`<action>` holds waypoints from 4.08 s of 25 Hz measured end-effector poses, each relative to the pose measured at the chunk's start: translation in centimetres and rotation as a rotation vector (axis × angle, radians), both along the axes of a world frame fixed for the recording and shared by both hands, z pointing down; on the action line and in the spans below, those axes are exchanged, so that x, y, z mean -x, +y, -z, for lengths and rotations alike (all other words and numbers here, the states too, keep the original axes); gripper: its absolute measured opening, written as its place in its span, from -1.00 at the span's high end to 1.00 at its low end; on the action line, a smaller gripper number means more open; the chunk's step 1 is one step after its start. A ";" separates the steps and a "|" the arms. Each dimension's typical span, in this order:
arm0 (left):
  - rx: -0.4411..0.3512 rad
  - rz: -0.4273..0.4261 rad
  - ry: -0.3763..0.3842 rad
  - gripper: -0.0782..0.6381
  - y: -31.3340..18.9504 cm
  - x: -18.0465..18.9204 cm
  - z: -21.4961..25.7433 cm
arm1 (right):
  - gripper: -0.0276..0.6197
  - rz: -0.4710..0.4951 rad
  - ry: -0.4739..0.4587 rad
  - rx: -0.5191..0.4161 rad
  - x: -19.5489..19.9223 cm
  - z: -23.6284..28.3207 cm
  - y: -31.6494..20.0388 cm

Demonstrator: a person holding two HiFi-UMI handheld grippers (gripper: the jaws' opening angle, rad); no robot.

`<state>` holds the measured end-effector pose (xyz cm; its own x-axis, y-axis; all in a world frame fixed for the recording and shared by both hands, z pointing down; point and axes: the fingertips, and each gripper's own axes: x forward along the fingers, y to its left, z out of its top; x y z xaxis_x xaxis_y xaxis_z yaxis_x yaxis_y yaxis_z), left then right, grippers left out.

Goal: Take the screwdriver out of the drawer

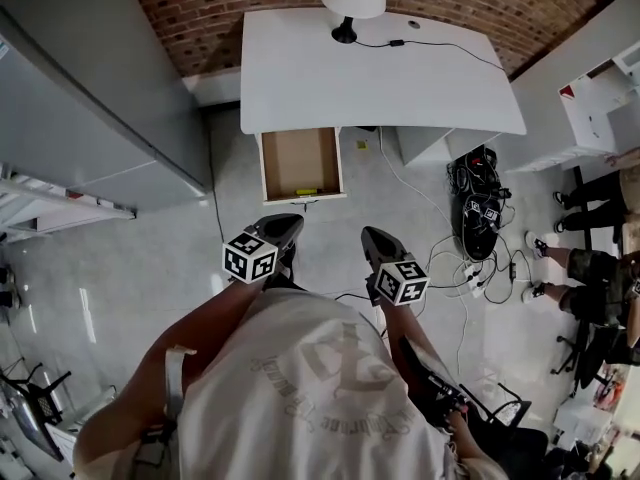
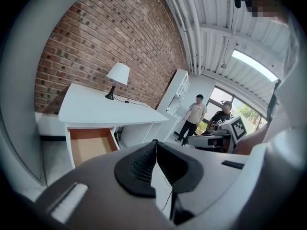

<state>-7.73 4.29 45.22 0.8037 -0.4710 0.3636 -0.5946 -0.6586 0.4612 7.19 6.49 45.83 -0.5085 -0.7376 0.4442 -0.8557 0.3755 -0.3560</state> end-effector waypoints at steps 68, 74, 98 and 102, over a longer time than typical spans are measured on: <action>0.148 -0.288 -0.247 0.75 -15.9 -2.8 -13.7 | 0.89 0.010 -0.030 0.176 1.2 -11.2 -14.9; 0.154 -0.386 -0.340 0.75 -15.5 -2.5 -17.2 | 0.89 0.001 -0.053 0.216 2.6 -13.4 -13.5; 0.254 -0.605 -0.531 0.74 -15.7 -4.1 -30.5 | 0.89 -0.077 -0.130 0.287 2.3 -21.6 -11.2; 0.251 -0.676 -0.560 0.74 -15.5 -3.7 -33.0 | 0.89 -0.104 -0.147 0.280 2.8 -22.7 -11.3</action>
<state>-4.01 -11.18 78.18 0.5546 0.1821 0.8119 -0.2987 -0.8672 0.3984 4.44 -4.85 68.54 -0.5105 -0.6487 0.5645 -0.8162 0.1590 -0.5554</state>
